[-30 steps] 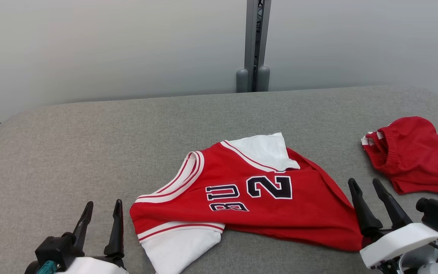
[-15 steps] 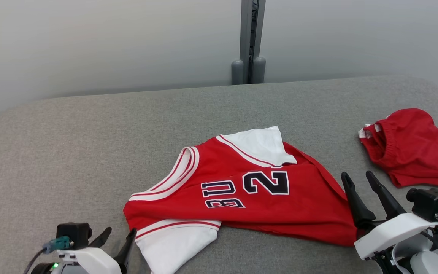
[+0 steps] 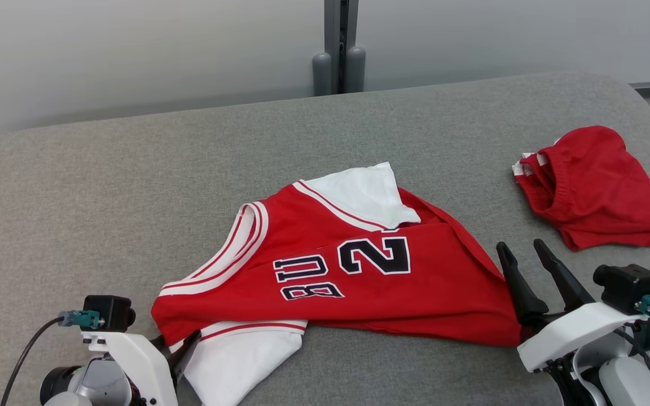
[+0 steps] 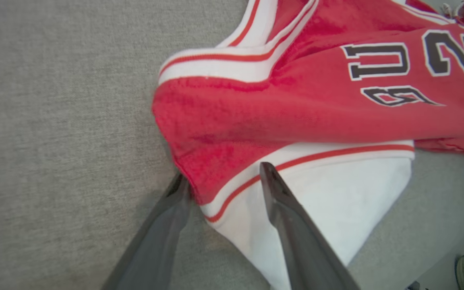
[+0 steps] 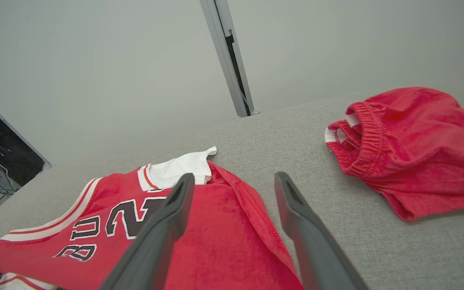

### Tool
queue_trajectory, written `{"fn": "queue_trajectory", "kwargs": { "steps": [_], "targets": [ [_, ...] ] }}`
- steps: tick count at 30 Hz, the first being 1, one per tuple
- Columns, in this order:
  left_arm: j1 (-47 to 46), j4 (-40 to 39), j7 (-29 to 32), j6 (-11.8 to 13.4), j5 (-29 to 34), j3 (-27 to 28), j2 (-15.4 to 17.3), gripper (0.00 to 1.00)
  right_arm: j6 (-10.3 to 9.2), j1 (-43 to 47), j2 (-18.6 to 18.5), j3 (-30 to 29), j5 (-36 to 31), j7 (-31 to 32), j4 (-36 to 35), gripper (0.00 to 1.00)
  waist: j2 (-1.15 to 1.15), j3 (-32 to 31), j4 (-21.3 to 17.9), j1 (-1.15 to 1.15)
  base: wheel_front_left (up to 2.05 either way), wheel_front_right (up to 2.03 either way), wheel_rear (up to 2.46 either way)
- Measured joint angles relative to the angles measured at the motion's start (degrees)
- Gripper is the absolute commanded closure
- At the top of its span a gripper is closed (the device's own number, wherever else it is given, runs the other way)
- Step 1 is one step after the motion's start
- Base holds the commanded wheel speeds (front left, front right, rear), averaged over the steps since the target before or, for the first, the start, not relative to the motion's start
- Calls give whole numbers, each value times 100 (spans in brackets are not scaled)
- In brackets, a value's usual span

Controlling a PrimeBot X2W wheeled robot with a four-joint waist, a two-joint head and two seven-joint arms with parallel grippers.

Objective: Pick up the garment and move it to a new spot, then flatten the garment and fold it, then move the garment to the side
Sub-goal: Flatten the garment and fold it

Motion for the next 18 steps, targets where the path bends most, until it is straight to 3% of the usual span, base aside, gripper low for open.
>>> {"fn": "queue_trajectory", "kwargs": {
  "steps": [1,2,9,18],
  "targets": [
    [-13,-9,32,-5,-44,-31,1,82,0,-3,-11,3,0,-10,20,0,0,19,-18,0,0,0,0],
    [-23,-32,43,-7,-75,-47,20,100,0,-4,-19,14,0,-26,42,0,0,32,-33,0,0,0,0],
    [-59,-528,194,-25,-405,-30,309,100,0,-46,-11,71,0,-100,177,0,0,-14,-82,0,0,0,0],
    [-720,-630,1176,-32,-1299,247,798,100,0,-233,0,179,14,-177,232,0,0,129,-151,0,0,0,0]
  ]
}}
